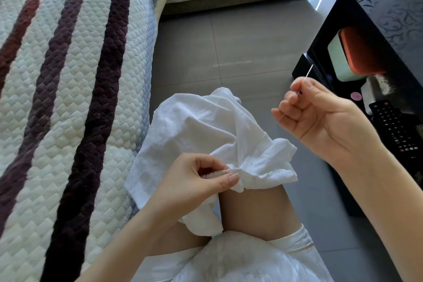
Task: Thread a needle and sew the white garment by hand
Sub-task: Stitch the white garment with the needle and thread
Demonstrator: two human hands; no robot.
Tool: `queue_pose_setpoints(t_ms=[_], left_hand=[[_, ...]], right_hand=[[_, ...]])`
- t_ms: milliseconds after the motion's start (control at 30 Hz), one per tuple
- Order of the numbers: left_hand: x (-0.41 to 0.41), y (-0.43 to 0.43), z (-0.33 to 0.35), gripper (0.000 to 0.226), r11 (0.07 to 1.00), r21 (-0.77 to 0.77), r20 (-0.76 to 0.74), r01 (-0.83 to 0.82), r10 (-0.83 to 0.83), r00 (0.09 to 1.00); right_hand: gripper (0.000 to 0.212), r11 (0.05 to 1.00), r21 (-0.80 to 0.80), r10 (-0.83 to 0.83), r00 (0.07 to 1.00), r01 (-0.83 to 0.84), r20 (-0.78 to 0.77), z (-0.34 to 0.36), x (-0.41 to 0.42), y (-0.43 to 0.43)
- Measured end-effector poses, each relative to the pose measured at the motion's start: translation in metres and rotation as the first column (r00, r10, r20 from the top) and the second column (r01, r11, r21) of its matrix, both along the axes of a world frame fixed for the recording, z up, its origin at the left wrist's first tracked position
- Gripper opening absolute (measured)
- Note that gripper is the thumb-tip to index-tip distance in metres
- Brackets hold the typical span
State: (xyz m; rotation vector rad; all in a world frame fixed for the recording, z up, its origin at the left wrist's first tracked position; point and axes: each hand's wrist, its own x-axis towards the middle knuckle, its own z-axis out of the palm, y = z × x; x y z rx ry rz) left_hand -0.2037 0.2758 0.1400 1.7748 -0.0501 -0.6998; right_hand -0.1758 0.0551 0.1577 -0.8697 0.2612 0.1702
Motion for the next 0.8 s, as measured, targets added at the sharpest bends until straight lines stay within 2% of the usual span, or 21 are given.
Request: queue_pose_setpoints(t_ms=[133, 433, 800], left_hand=[[-0.001, -0.002, 0.002, 0.011, 1.0, 0.027, 0.007, 0.006, -0.006, 1.0], [-0.003, -0.005, 0.004, 0.01, 0.992, 0.122, 0.016, 0.011, -0.013, 1.0], [-0.001, -0.006, 0.005, 0.018, 0.989, 0.147, -0.004, 0.034, -0.034, 0.999]], right_hand=[[0.01, 0.998, -0.04, -0.038, 0.999, 0.039, 0.025, 0.007, 0.011, -0.004], [0.024, 0.997, -0.061, -0.02, 0.97, 0.036, 0.243, 0.026, 0.045, -0.008], [0.022, 0.947, -0.313, 0.065, 0.906, 0.077, 0.419, 0.047, 0.067, 0.007]])
